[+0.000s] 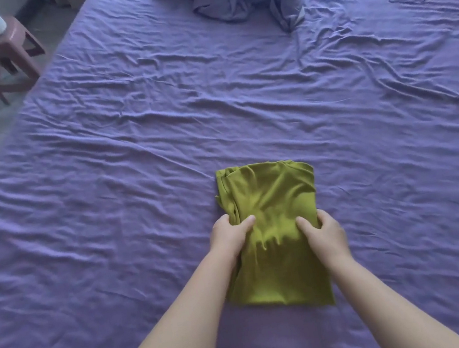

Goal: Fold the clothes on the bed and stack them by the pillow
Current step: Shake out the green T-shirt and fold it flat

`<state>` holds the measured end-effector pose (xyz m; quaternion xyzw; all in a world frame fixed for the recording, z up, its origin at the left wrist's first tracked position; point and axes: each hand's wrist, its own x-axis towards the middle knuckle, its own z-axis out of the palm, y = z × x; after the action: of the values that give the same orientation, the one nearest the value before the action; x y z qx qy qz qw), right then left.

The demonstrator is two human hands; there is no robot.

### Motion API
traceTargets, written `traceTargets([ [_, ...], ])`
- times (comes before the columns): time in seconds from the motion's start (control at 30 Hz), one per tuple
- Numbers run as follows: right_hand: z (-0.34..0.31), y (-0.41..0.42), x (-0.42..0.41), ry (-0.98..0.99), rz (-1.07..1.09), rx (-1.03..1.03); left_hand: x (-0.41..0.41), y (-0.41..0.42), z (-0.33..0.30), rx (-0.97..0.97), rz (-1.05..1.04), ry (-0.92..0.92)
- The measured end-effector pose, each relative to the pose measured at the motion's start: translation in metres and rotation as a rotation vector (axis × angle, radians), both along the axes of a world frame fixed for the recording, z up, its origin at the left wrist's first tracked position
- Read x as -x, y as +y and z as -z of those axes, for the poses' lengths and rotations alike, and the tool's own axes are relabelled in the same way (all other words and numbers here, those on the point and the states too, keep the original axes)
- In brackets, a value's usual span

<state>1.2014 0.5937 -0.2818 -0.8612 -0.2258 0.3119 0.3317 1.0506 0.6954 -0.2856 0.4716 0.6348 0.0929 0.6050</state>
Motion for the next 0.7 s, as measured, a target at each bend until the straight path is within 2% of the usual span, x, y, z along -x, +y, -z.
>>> traceTargets([
  [0.1,-0.014,-0.006,-0.006,-0.02,-0.03,-0.088,0.001,-0.007,-0.015,-0.124,-0.026,-0.064],
  [0.23,-0.04,-0.025,-0.019,-0.025,0.027,-0.163,0.001,-0.023,-0.046,-0.168,-0.074,-0.184],
  [0.43,-0.107,-0.062,-0.042,-0.111,0.059,-0.232,-0.021,-0.057,-0.112,-0.327,-0.012,-0.197],
  [0.7,-0.222,-0.162,-0.113,-0.24,0.132,-0.319,-0.096,-0.142,-0.226,-0.287,0.029,-0.392],
])
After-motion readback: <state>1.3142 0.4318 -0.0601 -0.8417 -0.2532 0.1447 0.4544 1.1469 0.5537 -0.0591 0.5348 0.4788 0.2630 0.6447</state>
